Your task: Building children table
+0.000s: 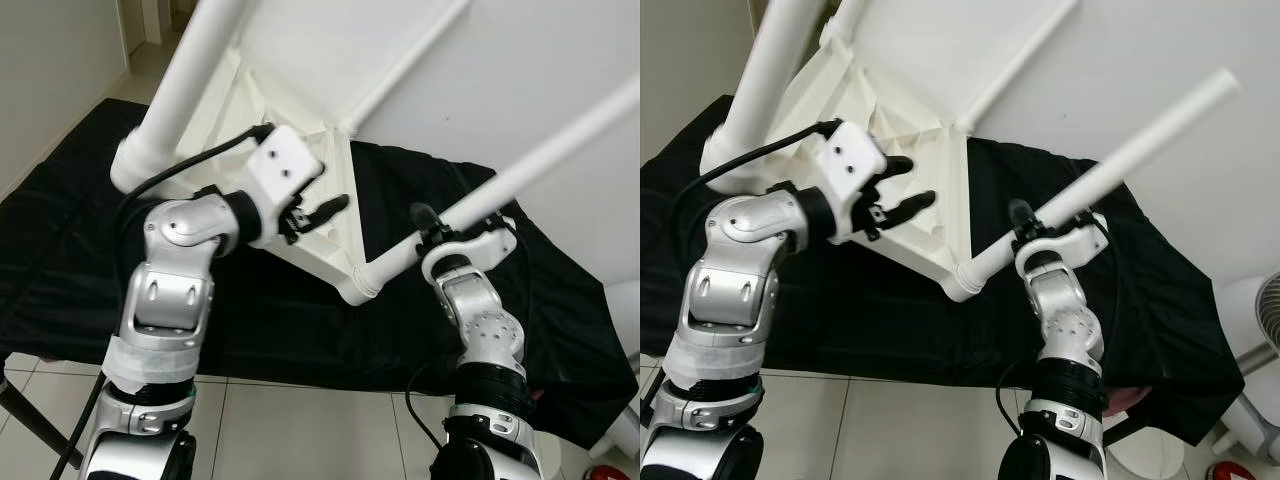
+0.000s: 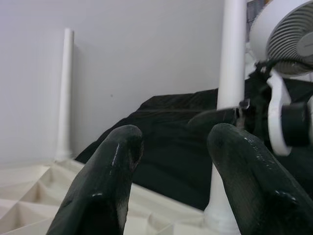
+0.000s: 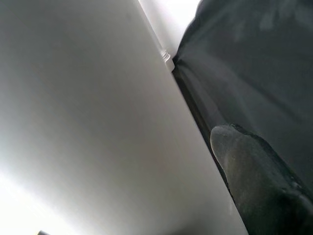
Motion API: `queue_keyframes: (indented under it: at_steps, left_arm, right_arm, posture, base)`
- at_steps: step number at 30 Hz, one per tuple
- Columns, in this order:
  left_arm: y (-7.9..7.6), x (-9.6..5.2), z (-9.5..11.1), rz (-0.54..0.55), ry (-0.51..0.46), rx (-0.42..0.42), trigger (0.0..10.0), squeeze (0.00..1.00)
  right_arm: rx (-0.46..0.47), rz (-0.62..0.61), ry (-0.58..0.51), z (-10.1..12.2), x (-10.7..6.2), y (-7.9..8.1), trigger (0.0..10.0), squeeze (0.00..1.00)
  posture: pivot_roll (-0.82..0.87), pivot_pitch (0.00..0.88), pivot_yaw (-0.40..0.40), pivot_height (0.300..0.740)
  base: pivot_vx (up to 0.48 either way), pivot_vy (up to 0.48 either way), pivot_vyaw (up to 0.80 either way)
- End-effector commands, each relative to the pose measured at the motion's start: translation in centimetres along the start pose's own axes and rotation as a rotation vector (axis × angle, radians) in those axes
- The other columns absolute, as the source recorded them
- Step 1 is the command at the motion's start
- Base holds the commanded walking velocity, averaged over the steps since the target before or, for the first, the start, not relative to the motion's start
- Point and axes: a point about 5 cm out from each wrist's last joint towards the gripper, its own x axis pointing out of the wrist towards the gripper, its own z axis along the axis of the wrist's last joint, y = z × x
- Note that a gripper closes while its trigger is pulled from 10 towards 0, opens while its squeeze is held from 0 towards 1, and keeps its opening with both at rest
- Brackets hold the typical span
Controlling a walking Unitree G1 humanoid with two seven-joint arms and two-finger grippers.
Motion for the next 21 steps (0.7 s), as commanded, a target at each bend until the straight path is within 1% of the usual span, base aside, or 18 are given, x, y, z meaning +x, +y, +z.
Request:
queue_keyframes:
  at_steps: [1, 2, 3, 4, 5, 6, 7, 9, 10, 11, 12, 13, 14, 15, 16, 17, 20, 21]
  left_arm:
    - [-0.2, 0.3, 0.3, 0.015, -0.006, 0.002, 10.0, 0.00]
    - [-0.6, 0.5, 0.6, -0.010, -0.002, 0.004, 10.0, 0.00]
    - [-0.6, 0.5, 0.6, -0.010, -0.002, 0.004, 10.0, 0.00]
    - [-1.1, 1.0, 1.2, -0.037, -0.014, -0.007, 10.0, 0.00]
    - [-1.6, 1.6, 2.8, -0.056, -0.079, -0.043, 10.0, 0.00]
    - [-1.6, 1.6, 2.8, -0.056, -0.079, -0.043, 10.0, 0.00]
    - [-1.7, 1.7, 3.3, -0.062, -0.098, -0.031, 10.0, 0.00]
    - [-1.7, 1.7, 3.3, -0.062, -0.098, -0.031, 10.0, 0.00]
    - [-1.8, 1.7, 3.5, -0.065, -0.103, -0.015, 10.0, 0.00]
    - [-1.8, 1.7, 3.6, -0.064, -0.100, -0.020, 10.0, 0.00]
    - [-1.8, 1.7, 3.6, -0.064, -0.100, -0.020, 10.0, 0.00]
    - [-1.9, 1.7, 3.7, -0.065, -0.097, -0.017, 10.0, 0.00]
    - [-1.9, 1.7, 3.7, -0.065, -0.097, -0.017, 10.0, 0.00]
    - [-2.0, 1.7, 3.7, -0.061, -0.086, -0.029, 10.0, 0.00]
    - [-2.0, 1.7, 3.7, -0.061, -0.086, -0.029, 10.0, 0.00]
    - [-2.0, 1.7, 3.6, -0.060, -0.075, -0.032, 10.0, 0.00]
    - [-2.1, 1.7, 3.5, -0.058, -0.066, -0.035, 10.0, 0.00]
    - [-2.1, 1.6, 3.4, -0.051, -0.053, -0.037, 10.0, 0.00]
  right_arm:
    - [0.162, -0.010, 0.068, -2.2, -0.3, -1.1, 10.0, 0.00]
    - [0.199, -0.012, 0.070, -2.2, -0.3, -1.8, 10.0, 0.00]
    - [0.199, -0.012, 0.070, -2.2, -0.3, -1.8, 10.0, 0.00]
    - [0.239, -0.018, 0.082, -2.5, -0.5, -3.1, 10.0, 0.00]
    - [0.296, -0.021, 0.094, -3.0, -0.8, -4.8, 10.0, 0.00]
    - [0.296, -0.021, 0.094, -3.0, -0.8, -4.8, 10.0, 0.00]
    - [0.299, -0.025, 0.104, -3.3, -0.9, -5.4, 10.0, 0.00]
    - [0.299, -0.025, 0.104, -3.3, -0.9, -5.4, 10.0, 0.00]
    - [0.302, -0.039, 0.114, -3.7, -1.0, -6.0, 10.0, 0.00]
    - [0.329, -0.042, 0.125, -4.0, -1.0, -6.4, 10.0, 0.00]
    - [0.329, -0.042, 0.125, -4.0, -1.0, -6.4, 10.0, 0.00]
    - [0.330, -0.030, 0.144, -4.6, -1.1, -6.7, 10.0, 0.00]
    - [0.330, -0.030, 0.144, -4.6, -1.1, -6.7, 10.0, 0.00]
    - [0.345, -0.009, 0.154, -5.1, -1.2, -7.0, 10.0, 0.00]
    - [0.345, -0.009, 0.154, -5.1, -1.2, -7.0, 10.0, 0.00]
    - [0.355, -0.018, 0.170, -5.6, -1.2, -7.4, 10.0, 0.00]
    - [0.359, -0.021, 0.175, -5.9, -1.2, -7.6, 10.0, 0.00]
    - [0.393, -0.033, 0.174, -6.1, -1.3, -7.9, 10.0, 0.00]
  posture:
    - [0.07, 0.000, -0.150, 0.740]
    - [0.07, 0.000, -0.153, 0.740]
    - [0.07, 0.000, -0.153, 0.740]
    - [0.07, 0.000, -0.152, 0.740]
    - [0.07, 0.000, -0.152, 0.740]
    - [0.07, 0.000, -0.152, 0.740]
    - [0.08, 0.000, -0.152, 0.740]
    - [0.08, 0.000, -0.152, 0.740]
    - [0.08, 0.000, -0.152, 0.740]
    - [0.09, 0.000, -0.151, 0.740]
    - [0.09, 0.000, -0.151, 0.740]
    - [0.09, 0.000, -0.152, 0.740]
    - [0.09, 0.000, -0.152, 0.740]
    - [0.09, 0.000, -0.152, 0.740]
    - [0.09, 0.000, -0.152, 0.740]
    - [0.10, 0.000, -0.158, 0.740]
    - [0.10, 0.000, -0.158, 0.740]
    - [0.10, 0.000, -0.164, 0.740]
  base:
    - [0.000, 0.000, 0.00]
    - [0.000, 0.000, 0.00]
    - [0.000, 0.000, 0.00]
    - [0.000, 0.000, 0.00]
    - [0.000, 0.000, 0.00]
    - [0.000, 0.000, 0.00]
    - [0.000, 0.000, 0.00]
    - [0.000, 0.000, 0.00]
    - [0.000, 0.000, 0.00]
    - [0.000, 0.000, 0.00]
    - [0.000, 0.000, 0.00]
    - [0.000, 0.000, 0.00]
    - [0.000, 0.000, 0.00]
    - [0.000, 0.000, 0.00]
    - [0.000, 0.000, 0.00]
    - [0.000, 0.000, 0.00]
    - [0.000, 0.000, 0.00]
    - [0.000, 0.000, 0.00]
